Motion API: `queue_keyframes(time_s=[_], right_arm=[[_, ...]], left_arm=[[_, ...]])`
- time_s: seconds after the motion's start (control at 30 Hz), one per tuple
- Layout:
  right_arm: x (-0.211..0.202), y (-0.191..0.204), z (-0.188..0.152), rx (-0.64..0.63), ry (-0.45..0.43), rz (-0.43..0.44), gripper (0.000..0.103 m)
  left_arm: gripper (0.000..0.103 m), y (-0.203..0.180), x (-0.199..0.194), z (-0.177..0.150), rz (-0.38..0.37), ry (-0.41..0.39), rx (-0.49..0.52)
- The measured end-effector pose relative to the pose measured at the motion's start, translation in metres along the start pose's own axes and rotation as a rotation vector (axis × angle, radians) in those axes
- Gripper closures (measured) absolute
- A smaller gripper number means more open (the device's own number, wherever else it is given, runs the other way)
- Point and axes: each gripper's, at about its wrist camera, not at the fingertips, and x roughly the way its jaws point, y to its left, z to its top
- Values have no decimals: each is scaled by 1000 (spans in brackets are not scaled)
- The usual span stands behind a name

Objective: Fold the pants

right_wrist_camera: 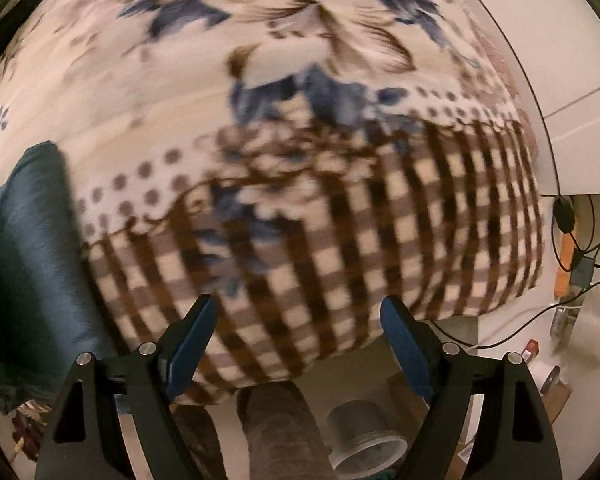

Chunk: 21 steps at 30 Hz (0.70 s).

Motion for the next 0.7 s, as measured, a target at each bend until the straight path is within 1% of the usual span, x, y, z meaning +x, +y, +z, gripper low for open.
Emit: queue_keyframes(time_s=[0.07,0.1,0.13,0.17,0.2,0.27,0.3,0.33,0.37,0.4,0.43,0.47,0.5,0.57,0.6,0.63,0.67,0.7], right_arm=[[-3,-13,1,2,-5,30,17],[-2,-17,3,-1,-10,40,17],[-5,-24,4,-8,-15,63,17],[-8,-27,3,-14,-19,93,17],[-17,-28,7,-22,-29,132,17],[-32,-30,5,-48,-46,217,17],[-40,-27,6,-61,-48,286,17],[-46,-25,7,-72,-47,332,17],[-52,-19,9,-81,-46,361,17],[-59,-14,11,-97,-42,411,17],[-62,-9,14,-112,-35,460,17],[-64,-3,16,-124,-27,503,17],[-69,12,20,-141,-19,555,17],[-67,30,28,-174,7,628,17],[-63,42,33,-200,26,658,17],[-64,56,36,-222,38,675,17],[-65,70,32,-238,43,694,17],[-59,82,35,-256,49,694,17]], left_arm=[[83,-6,19,-6,10,75,7],[77,-5,22,-7,9,99,-6],[70,-3,20,-7,-23,122,-33],[68,0,15,-6,-69,137,-68],[65,3,4,-4,-97,136,-93],[35,8,-19,1,-121,95,-110],[6,12,-31,3,-130,76,-123],[2,19,-45,5,-142,55,-141],[2,29,-58,6,-142,35,-170],[2,39,-67,7,-140,20,-203],[2,57,-79,6,-130,1,-248],[2,69,-83,6,-104,-4,-271],[2,87,-87,5,-48,-3,-310],[2,119,-86,2,33,8,-370],[2,140,-82,-2,86,19,-409],[2,158,-78,-6,119,38,-445],[2,171,-75,-9,132,51,-470],[2,185,-71,-14,148,65,-498]])
